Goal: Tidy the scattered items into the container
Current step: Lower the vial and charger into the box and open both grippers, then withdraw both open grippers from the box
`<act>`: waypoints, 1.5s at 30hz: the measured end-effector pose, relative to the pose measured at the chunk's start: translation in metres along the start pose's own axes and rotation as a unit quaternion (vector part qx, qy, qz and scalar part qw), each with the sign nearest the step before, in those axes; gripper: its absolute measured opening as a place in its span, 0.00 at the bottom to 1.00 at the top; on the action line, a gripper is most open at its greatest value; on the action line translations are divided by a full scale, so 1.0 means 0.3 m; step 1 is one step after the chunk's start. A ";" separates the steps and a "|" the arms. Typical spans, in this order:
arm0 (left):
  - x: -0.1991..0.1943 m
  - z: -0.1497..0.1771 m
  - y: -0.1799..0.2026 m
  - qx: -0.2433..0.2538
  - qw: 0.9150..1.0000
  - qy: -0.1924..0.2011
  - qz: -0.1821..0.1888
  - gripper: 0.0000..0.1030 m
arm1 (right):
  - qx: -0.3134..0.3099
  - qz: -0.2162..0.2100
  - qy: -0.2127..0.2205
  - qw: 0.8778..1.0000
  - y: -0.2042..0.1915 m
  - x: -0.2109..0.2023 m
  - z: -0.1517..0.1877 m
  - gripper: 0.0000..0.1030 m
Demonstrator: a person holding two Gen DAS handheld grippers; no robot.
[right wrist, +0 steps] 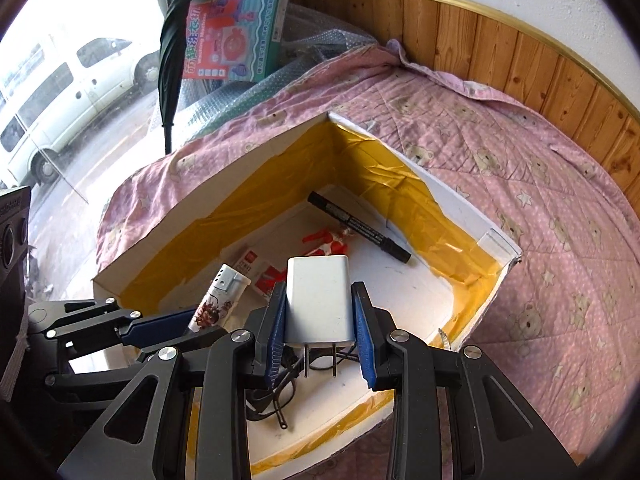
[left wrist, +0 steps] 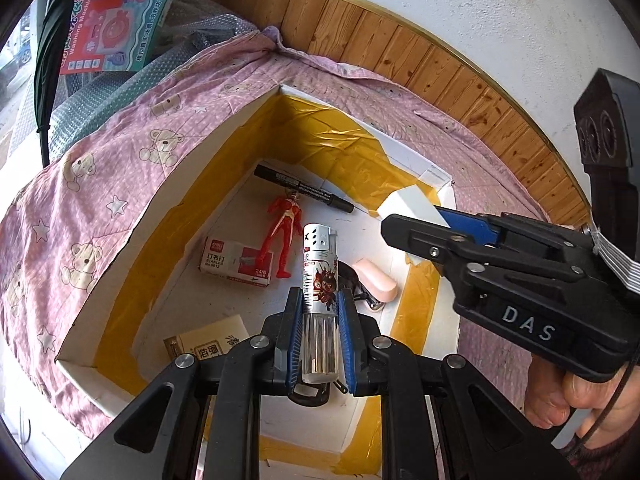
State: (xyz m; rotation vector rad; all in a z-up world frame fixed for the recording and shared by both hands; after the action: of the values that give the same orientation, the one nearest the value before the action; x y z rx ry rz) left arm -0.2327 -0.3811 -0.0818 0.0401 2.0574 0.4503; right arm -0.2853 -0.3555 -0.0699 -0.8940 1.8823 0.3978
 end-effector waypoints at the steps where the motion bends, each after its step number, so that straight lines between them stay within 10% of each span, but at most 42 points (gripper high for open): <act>1: 0.011 -0.006 -0.001 0.000 1.000 -0.002 -0.003 0.17 | -0.002 0.000 -0.005 1.000 0.003 0.012 -0.007 0.31; 31: 0.124 -0.034 -0.009 0.011 0.998 -0.029 -0.058 0.18 | -0.059 0.034 -0.096 0.993 0.056 0.218 -0.093 0.32; 45: 0.123 0.008 -0.013 -0.021 0.998 -0.043 -0.047 0.25 | 0.021 -0.012 -0.006 1.000 0.153 0.038 -0.100 0.33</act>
State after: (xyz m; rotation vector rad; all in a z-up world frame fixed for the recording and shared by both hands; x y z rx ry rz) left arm -0.2490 -0.3763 -0.1149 -0.0605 1.9558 0.4270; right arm -0.3408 -0.3476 -0.0705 -0.8831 1.8611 0.3476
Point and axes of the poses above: each gripper's, at about its wrist camera, not at the fingertips, and x roughly the way its jaws point, y to its right, z to its underside, the point moved 7 cm from there along x, roughly the way its jaws point, and after that the axes turned 3 degrees about -y, right-handed, at the moved point
